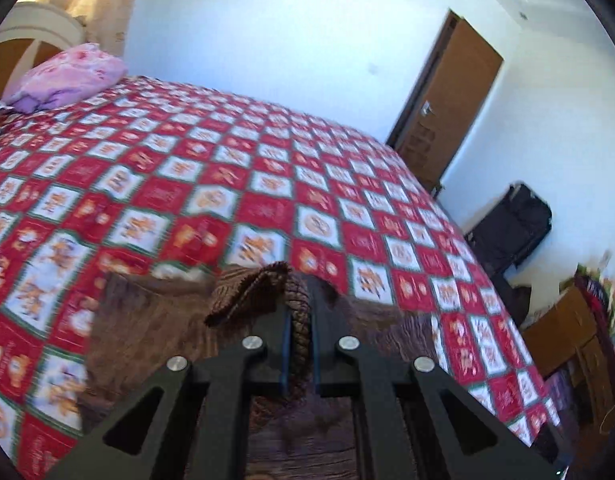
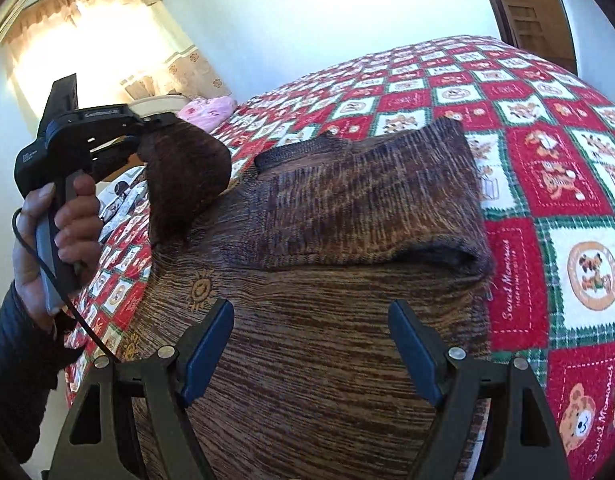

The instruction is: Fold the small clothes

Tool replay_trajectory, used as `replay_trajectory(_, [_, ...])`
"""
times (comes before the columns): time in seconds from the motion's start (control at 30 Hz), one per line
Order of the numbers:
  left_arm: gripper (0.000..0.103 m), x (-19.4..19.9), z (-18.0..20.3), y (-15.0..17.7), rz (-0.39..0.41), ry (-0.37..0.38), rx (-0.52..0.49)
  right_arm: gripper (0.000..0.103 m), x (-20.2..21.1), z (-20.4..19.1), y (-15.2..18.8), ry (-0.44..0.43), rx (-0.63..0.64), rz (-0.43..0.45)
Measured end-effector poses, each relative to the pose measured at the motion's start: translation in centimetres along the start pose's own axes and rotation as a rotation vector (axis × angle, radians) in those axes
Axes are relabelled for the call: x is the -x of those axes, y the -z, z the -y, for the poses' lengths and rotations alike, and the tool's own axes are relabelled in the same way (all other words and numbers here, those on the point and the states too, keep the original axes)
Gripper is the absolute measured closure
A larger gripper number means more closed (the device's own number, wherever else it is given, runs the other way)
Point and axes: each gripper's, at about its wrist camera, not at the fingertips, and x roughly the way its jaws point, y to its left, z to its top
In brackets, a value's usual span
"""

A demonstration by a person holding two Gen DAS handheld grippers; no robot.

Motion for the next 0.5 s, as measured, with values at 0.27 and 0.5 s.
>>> replay_trajectory(0.27, [0.094, -4.6, 4.2, 4.6, -0.096, 0.011, -0.094, 0.023, -0.5, 0.6, 0.2, 0.012, -0.007, -0.003])
replay_trajectory(0.5, [0.080, -4.2, 5.0, 6.9, -0.133, 0.004, -0.220, 0.023, -0.8, 1.6, 0.5, 0.035, -0.021, 0.010])
